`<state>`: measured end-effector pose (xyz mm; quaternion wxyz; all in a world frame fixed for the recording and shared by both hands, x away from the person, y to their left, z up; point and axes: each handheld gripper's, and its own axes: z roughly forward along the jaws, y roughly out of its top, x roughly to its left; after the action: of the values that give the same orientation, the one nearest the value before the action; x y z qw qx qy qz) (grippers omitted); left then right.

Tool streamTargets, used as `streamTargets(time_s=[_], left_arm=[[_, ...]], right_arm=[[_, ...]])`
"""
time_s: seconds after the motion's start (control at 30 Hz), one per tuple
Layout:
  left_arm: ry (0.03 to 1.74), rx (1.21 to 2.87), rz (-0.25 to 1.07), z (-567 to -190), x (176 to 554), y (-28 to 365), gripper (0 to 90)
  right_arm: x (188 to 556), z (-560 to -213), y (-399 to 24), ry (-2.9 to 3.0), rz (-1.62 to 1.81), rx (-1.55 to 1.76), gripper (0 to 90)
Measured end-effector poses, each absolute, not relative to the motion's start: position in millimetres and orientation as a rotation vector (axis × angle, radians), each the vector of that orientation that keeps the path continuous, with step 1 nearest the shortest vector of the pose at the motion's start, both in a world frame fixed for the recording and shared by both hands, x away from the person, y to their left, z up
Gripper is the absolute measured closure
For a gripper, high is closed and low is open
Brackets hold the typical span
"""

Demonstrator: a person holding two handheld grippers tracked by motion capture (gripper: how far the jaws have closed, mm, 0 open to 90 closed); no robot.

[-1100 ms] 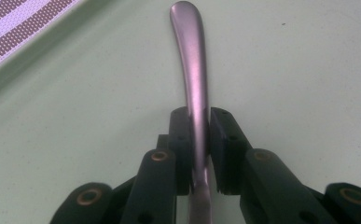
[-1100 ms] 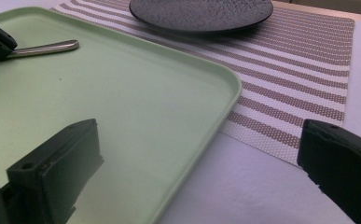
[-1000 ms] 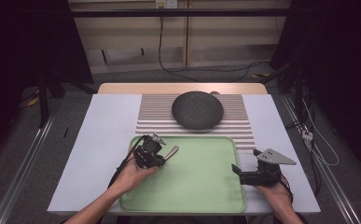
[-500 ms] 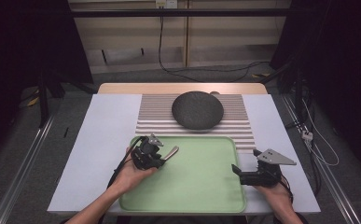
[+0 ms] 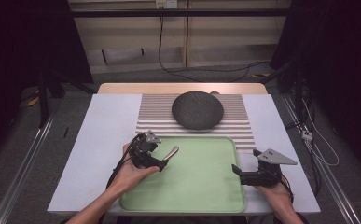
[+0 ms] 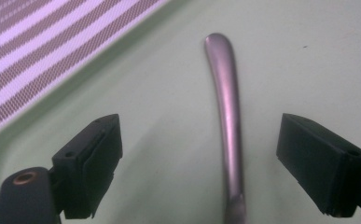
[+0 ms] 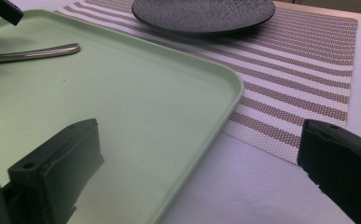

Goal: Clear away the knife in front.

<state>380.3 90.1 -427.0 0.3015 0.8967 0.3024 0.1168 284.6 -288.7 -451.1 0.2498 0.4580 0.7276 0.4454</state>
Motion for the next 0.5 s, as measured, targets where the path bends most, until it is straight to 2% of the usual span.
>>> streamTargets(time_s=[0.07,0.17,0.2,0.27,0.33,0.4,0.47,0.5], left_arm=[[0.784,2.37,0.303,-426.7,378.1,86.5,13.0],[0.713,2.364,0.292,-425.8,373.6,81.6,15.3],[0.683,2.365,0.287,-424.8,372.6,80.7,18.6],[0.651,2.348,0.314,-422.5,370.2,79.7,32.4],[0.652,2.34,0.269,-423.4,370.1,76.3,41.6],[0.627,2.36,0.246,-424.6,369.0,73.4,59.1],[0.629,2.368,0.232,-427.9,365.3,69.9,67.4],[0.6,2.393,0.205,-428.6,365.1,68.7,75.5]], right_arm=[[284.8,-451.2,-288.8,1.98,1.215,1.249,0.0],[285.7,-451.5,-288.7,1.983,1.217,1.25,0.0],[285.9,-451.6,-288.6,1.983,1.217,1.25,0.0],[285.9,-451.6,-288.5,1.984,1.215,1.249,0.0],[285.7,-451.5,-288.4,1.983,1.215,1.248,0.0],[285.5,-451.3,-288.7,1.983,1.213,1.245,0.0],[285.4,-451.3,-288.9,1.98,1.213,1.249,0.0],[285.9,-451.4,-288.9,1.982,1.21,1.248,0.0]])
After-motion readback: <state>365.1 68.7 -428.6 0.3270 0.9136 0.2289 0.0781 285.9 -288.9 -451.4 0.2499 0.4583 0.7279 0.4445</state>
